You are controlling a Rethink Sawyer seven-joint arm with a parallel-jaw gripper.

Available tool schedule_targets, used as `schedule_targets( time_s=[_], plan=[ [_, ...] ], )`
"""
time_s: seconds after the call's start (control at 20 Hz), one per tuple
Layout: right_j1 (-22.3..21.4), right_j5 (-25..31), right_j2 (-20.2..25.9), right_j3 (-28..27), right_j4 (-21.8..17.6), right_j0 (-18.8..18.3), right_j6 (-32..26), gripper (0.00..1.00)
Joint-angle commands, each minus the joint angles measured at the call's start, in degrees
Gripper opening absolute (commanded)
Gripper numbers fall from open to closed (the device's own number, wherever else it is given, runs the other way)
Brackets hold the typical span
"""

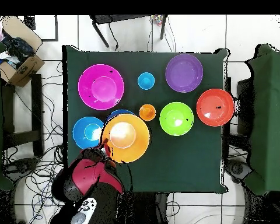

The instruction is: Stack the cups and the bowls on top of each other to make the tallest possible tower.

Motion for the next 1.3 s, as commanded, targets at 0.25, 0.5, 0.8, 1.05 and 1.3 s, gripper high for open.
schedule_targets(
  time_s=[0.25,0.5,0.8,1.05,1.3],
  plan=[
    [5.1,-2.5,-0.4,-5.8,4.2,2.7,9.2,0.00],
    [4.6,-0.2,-1.7,-7.2,5.6,4.8,9.0,0.00],
    [3.2,2.7,-2.7,-8.3,6.2,6.2,7.8,0.00],
    [2.5,3.4,-2.5,-9.2,6.5,6.9,7.6,0.00],
    [4.5,3.1,-3.7,-11.1,7.7,7.6,8.1,0.00]
  ],
)
